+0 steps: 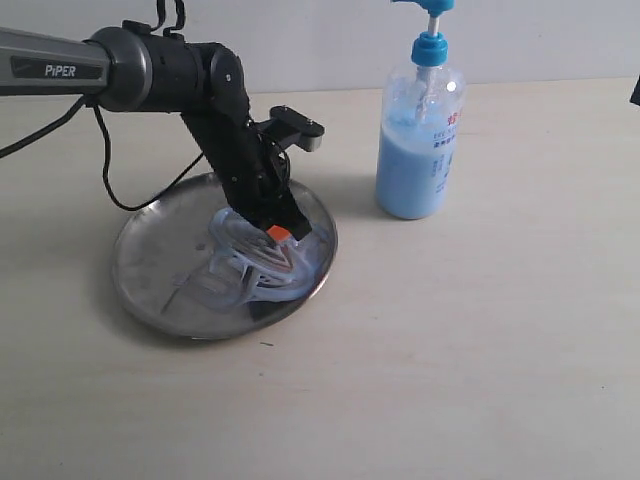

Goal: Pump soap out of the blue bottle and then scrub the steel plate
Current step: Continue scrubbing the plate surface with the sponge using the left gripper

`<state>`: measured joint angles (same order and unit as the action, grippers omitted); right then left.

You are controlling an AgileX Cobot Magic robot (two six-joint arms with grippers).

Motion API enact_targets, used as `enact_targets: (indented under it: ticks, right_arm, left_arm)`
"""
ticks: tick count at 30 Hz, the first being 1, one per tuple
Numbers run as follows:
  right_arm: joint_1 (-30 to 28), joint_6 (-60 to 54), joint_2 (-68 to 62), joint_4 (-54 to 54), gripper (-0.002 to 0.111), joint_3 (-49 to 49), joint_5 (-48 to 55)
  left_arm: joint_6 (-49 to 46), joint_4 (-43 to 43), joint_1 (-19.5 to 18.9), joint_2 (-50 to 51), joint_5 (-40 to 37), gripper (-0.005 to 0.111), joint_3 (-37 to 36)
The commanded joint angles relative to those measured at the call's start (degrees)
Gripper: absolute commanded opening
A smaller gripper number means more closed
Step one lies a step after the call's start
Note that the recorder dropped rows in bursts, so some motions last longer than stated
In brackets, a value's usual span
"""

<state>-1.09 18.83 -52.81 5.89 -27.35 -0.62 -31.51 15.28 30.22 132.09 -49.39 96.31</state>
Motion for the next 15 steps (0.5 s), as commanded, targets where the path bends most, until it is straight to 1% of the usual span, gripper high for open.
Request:
enact_targets:
  ticks: [1, 7, 10, 15]
  right_arm:
    - [-0.28, -0.27, 0.02, 0.09, 0.000, -0.62, -0.78]
    - [-0.28, -0.27, 0.02, 0.09, 0.000, -0.62, -0.78]
    - [-0.28, -0.27, 0.02, 0.09, 0.000, -0.62, -0.78]
    - [-0.28, -0.27, 0.02, 0.09, 0.000, -0.62, -0.78]
  left_arm:
    - [1.03, -1.48, -2.48, 0.55, -1.12, 0.000, 0.21]
    - [2.22, -2.72, -8.16, 0.15, -5.18, 0.000, 0.09]
    - [2.18, -1.35, -10.42, -1.13, -4.90, 0.000, -1.87]
    - [1.87, -0.55, -10.78, -4.06, -3.18, 0.000, -7.89]
